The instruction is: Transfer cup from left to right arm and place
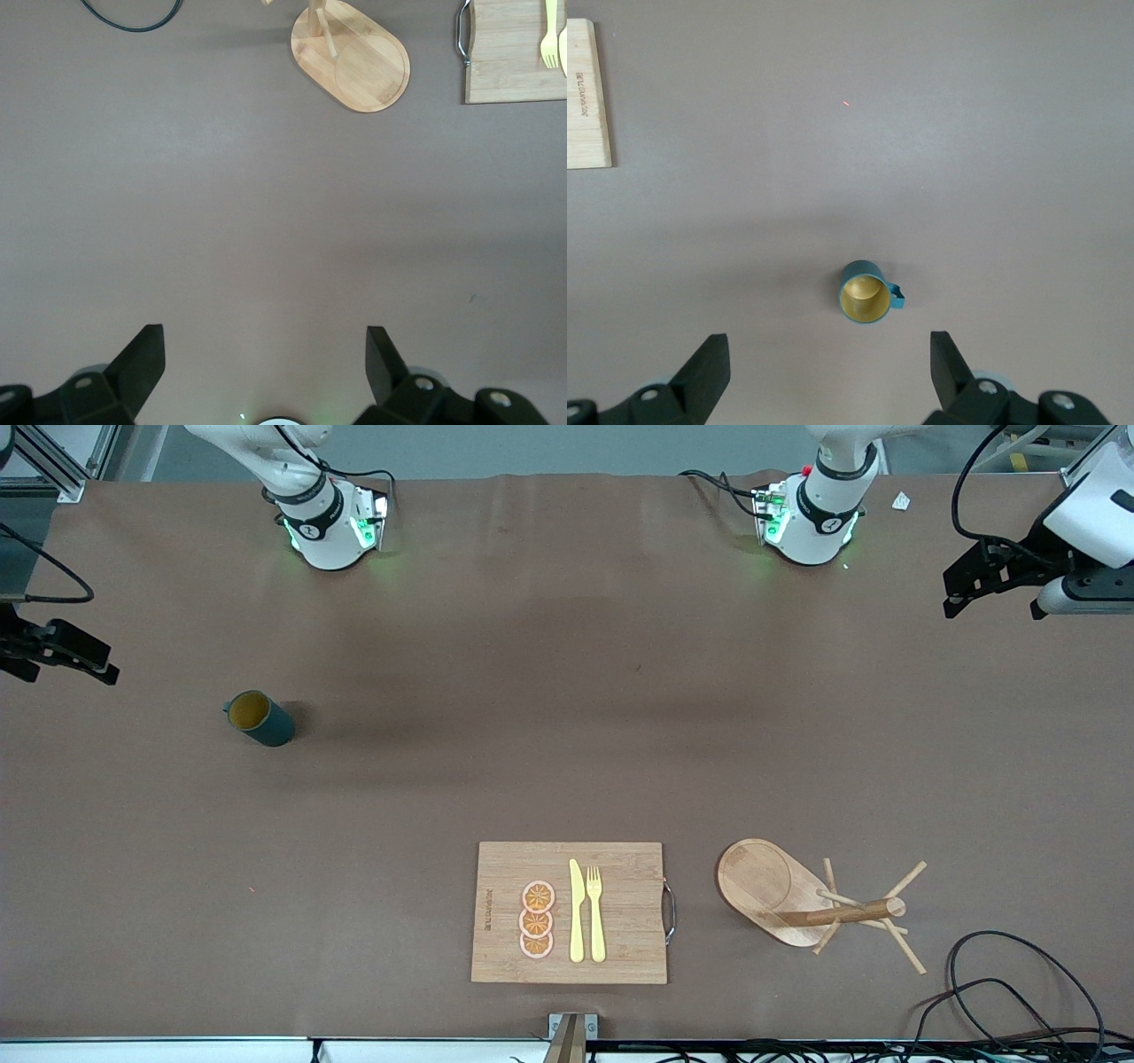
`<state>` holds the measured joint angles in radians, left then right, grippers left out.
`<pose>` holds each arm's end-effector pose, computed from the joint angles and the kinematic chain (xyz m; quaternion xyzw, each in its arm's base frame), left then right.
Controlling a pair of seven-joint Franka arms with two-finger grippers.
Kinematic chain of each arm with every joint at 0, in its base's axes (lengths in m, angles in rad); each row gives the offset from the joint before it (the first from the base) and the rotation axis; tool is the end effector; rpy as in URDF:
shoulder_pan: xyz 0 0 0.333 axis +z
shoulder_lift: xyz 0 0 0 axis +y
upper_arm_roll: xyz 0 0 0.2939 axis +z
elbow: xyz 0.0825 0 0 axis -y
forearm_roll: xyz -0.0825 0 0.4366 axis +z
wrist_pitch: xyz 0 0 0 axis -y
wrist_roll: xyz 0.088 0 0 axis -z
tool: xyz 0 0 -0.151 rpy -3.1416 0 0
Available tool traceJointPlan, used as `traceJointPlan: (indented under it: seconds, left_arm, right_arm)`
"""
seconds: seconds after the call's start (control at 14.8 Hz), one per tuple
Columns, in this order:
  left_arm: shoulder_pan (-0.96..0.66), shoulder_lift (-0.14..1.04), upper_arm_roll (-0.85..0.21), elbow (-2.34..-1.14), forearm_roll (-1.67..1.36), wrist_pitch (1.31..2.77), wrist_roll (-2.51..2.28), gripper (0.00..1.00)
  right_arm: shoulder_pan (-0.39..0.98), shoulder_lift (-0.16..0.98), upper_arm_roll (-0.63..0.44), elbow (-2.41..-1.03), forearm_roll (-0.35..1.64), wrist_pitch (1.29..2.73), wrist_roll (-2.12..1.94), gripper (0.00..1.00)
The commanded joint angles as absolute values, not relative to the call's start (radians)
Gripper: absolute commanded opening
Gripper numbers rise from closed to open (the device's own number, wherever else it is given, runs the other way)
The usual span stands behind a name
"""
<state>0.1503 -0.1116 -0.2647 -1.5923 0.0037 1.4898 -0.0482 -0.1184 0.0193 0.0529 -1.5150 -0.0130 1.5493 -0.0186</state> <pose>0.5627 -0.0711 0.6032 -0.9993 0.0322 -0.0039 0.0161 0.6102 -0.0423 0.5740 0.9997 -0.0236 0.0073 0.0063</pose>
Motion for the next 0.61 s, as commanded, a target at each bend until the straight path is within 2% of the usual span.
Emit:
traceJointPlan:
  seconds: [0.0,0.54]
  left_arm:
    - [0.156,-0.123,-0.268,-1.586,0.014,1.466,-0.028,1.00]
    - [0.153,-0.110,-0.272,-1.549,0.005,1.465,-0.026,1.00]
  right_arm:
    - [-0.135,0.023,0.061,-1.471,0.003,1.522,-0.026,1.00]
    - [-0.130,0.023,0.067,-1.470,0.003,1.519,-0.020,1.00]
